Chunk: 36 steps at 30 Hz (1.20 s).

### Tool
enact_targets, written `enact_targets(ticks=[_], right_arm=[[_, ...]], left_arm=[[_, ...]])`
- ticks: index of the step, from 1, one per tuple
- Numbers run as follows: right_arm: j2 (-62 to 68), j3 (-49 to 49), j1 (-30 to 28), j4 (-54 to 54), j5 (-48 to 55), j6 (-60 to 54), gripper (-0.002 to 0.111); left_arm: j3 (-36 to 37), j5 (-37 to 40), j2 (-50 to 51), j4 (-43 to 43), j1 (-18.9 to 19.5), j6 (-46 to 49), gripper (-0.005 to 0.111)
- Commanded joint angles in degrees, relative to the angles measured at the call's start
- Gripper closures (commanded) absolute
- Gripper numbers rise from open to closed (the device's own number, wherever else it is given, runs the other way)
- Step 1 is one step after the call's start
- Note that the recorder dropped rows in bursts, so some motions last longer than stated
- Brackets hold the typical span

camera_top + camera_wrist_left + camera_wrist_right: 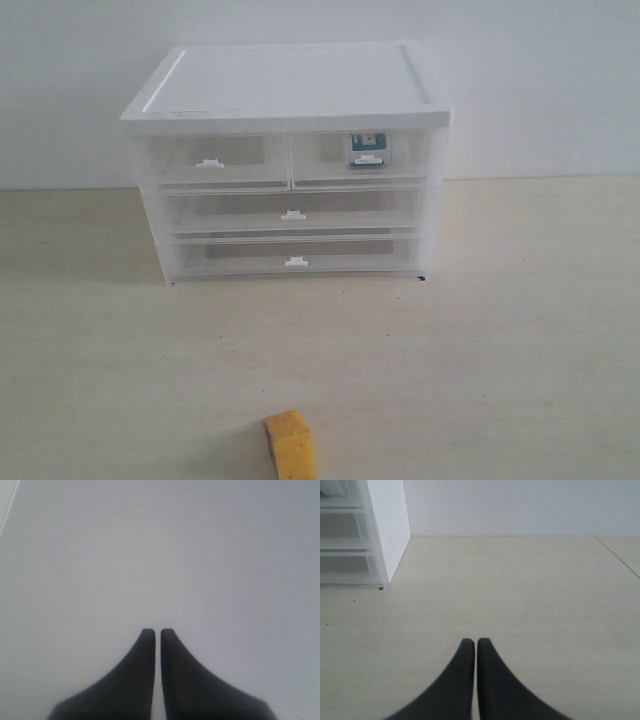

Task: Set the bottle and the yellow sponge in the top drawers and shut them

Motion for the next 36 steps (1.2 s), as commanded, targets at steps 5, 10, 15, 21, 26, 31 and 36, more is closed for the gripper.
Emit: enact_targets(ticks=[5,10,15,21,26,31,36], right_arm=[[-0.35,0.23,0.0,0.28,-0.28,0.0,0.108],[-0.35,0.23,0.0,0.28,-0.28,0.0,0.108],[-0.35,0.23,0.0,0.28,-0.28,0.0,0.108],[-0.35,0.23,0.0,0.28,-0.28,0.0,0.108],[-0.35,0.23,0.0,0.28,-0.28,0.0,0.108],[-0.35,0.23,0.0,0.28,-0.28,0.0,0.108],[-0.35,0.23,0.0,0.28,-0.28,0.0,0.108]], left_arm=[[-8.49,-1.12,15.92,6.23,0.16,-0.53,0.102],[-12.23,-1.24,25.95,11.07,0.16,-4.31,0.102],[-14.59,-3.89,35.03,13.64,-0.03,-5.83,0.102],[-14.59,-8.27,43.11,13.81,-0.03,-6.17,0.102],[-14.59,-11.48,48.08,12.8,-3.27,-2.83,0.102],[-14.59,-13.7,53.21,-1.44,-11.62,12.7,0.102],[-14.59,-19.24,58.45,-15.69,-20.63,25.99,0.102]])
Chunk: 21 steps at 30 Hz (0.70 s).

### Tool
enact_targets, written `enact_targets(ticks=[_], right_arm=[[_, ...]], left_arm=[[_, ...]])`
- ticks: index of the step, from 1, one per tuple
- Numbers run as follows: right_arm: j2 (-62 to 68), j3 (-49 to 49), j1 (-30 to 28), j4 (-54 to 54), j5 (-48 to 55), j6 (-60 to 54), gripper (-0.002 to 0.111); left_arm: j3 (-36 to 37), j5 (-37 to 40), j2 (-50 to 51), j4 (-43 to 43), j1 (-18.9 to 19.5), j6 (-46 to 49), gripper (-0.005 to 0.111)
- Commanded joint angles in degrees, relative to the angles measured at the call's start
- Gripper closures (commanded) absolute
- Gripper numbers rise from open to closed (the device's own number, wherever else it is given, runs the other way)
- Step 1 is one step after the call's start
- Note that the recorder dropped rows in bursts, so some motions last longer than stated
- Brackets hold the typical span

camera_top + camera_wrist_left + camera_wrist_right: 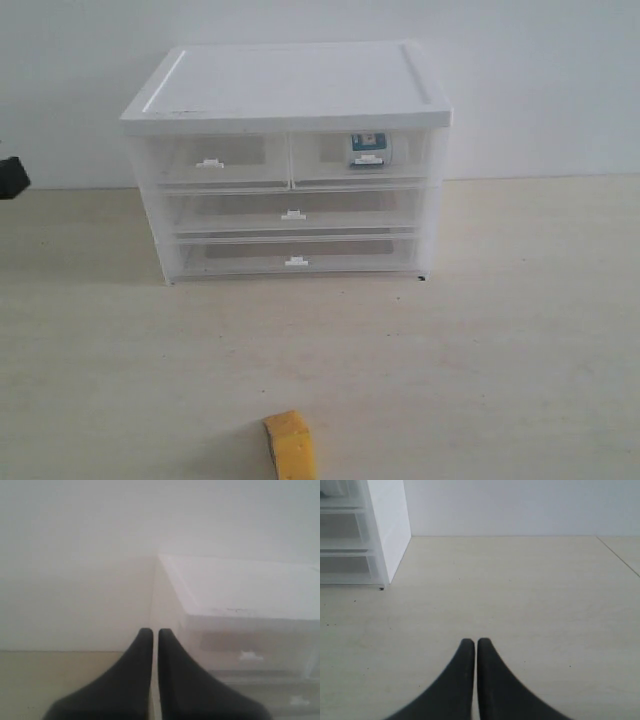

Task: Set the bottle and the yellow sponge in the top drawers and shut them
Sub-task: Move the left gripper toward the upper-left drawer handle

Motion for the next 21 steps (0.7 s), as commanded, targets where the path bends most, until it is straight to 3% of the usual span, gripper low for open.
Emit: enact_targets(ticks=[1,8,13,17,21], right_arm=[[-0.35,0.23,0.0,0.12,-0.28,0.0,0.108],[-0.35,0.23,0.0,0.12,-0.28,0.0,0.108],[-0.35,0.23,0.0,0.12,-0.28,0.0,0.108],[-0.35,0.23,0.0,0.12,-0.28,0.0,0.108],[-0.35,0.23,0.0,0.12,-0.28,0.0,0.108]], left_arm=[[-0.31,-6.37,4.45,-11.77,-7.88,10.53,0.102],[-0.31,-14.19,12.7,-16.27,-16.33,11.97,0.102],[-0.31,-24.72,20.64,-20.33,-21.01,11.5,0.102],[-0.39,-33.24,26.22,-20.6,-23.49,10.81,0.102],[-1.96,-34.24,30.7,-20.45,-24.27,7.98,0.102]])
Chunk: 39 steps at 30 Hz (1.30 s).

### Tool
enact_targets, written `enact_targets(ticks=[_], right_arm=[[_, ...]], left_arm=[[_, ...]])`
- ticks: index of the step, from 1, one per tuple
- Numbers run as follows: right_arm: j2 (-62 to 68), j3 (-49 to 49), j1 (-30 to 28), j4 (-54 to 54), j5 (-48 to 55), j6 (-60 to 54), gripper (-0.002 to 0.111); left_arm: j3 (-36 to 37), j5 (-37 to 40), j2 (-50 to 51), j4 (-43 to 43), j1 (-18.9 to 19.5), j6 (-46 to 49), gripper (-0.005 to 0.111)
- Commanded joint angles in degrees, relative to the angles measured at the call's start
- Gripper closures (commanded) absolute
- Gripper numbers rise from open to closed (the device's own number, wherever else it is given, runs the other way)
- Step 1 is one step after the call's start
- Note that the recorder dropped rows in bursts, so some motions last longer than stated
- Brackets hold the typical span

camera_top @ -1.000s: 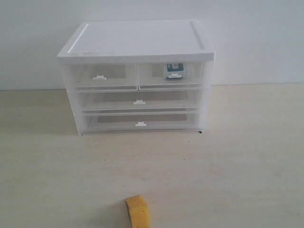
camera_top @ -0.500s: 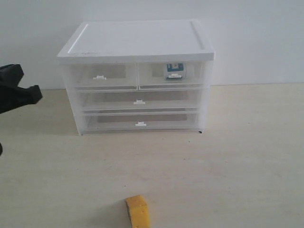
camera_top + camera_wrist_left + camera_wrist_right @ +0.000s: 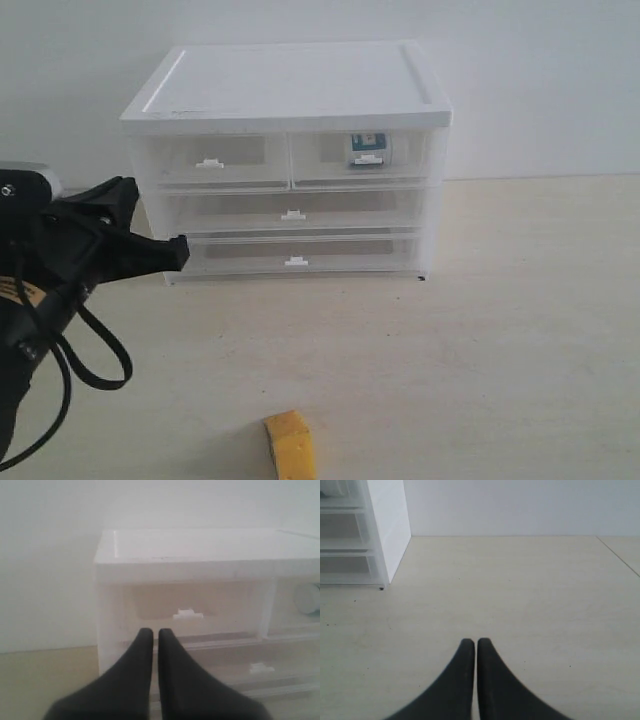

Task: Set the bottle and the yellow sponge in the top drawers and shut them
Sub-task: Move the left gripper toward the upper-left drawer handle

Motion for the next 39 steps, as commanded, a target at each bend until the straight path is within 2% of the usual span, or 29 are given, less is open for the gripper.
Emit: enact_targets(ticks=[1,6,8,12,14,17,22,26,30,35,39], right_arm=[[-0.35,0.23,0.0,0.12,-0.28,0.0,0.108],[-0.35,0.23,0.0,0.12,-0.28,0.0,0.108],[-0.35,0.23,0.0,0.12,-0.28,0.0,0.108],[-0.35,0.23,0.0,0.12,-0.28,0.0,0.108],[-0.35,0.23,0.0,0.12,-0.28,0.0,0.108],[-0.35,0.23,0.0,0.12,-0.28,0.0,0.108],[-0.35,0.23,0.0,0.12,-0.28,0.0,0.108],[-0.35,0.23,0.0,0.12,-0.28,0.0,0.108],[-0.35,0.23,0.0,0.12,-0.28,-0.52,0.108],[-0.35,0.23,0.0,0.12,-0.28,-0.4,0.108],[-0.35,0.23,0.0,0.12,-0.28,-0.4,0.108]], left_arm=[[-2.48,-2.94,4.66,-0.51,-0.92,-3.15,0.102],[-6.32,-2.94,7.9,3.17,-0.92,-3.93,0.102],[-7.8,-2.94,8.7,5.95,-0.92,-3.93,0.098],[-10.42,-2.21,10.36,8.43,-0.92,-3.93,0.069],[-11.13,-1.88,10.8,8.53,-0.92,-3.93,0.048],[-11.55,-1.86,11.06,8.53,-0.92,-4.23,0.031],[-11.8,-0.77,11.42,6.75,-0.78,-3.97,0.029],[-14.3,-0.87,13.8,2.63,-0.78,0.65,0.029],[-16.65,-2.94,17.2,1.79,-0.78,0.79,0.03],[-18.7,-2.94,20.09,-4.78,-0.89,0.79,0.034],[-19.82,-2.94,20.85,-3.85,-0.89,0.21,0.034]])
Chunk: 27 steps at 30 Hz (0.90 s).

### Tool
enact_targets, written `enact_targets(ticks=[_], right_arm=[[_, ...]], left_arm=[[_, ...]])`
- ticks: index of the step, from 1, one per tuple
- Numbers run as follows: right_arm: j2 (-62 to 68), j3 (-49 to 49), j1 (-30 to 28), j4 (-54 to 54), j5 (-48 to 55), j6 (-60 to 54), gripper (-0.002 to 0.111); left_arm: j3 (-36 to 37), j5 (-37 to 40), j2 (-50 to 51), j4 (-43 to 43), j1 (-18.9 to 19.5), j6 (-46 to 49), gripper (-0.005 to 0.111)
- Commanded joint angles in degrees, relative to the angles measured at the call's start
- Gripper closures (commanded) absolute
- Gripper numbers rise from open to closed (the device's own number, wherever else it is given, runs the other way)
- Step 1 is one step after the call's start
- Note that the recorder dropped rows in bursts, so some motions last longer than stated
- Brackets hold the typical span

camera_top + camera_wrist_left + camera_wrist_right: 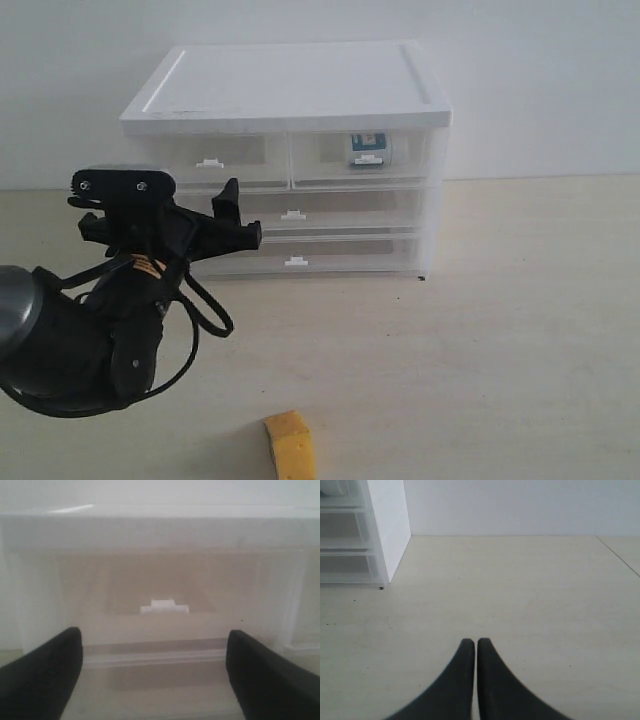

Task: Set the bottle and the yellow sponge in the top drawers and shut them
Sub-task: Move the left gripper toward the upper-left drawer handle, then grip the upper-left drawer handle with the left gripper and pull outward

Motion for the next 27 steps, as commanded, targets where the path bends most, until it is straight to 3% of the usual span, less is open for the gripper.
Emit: enact_targets(ticks=[1,14,27], right_arm=[[-0.35,0.23,0.0,0.12,-0.28,-0.4,0.108],[-0.35,0.23,0.0,0.12,-0.28,-0.4,0.108],[-0.35,0.23,0.0,0.12,-0.29,0.0,0.108]], left_arm=[[-1.47,-0.84,0.66,0.0,-0.14,-0.59,0.034],[-5.4,-0.84,0.88,-1.39,1.5,-0.6,0.034],[-6.25,-0.84,2.53,4.7,3.75,-1.3,0.034]])
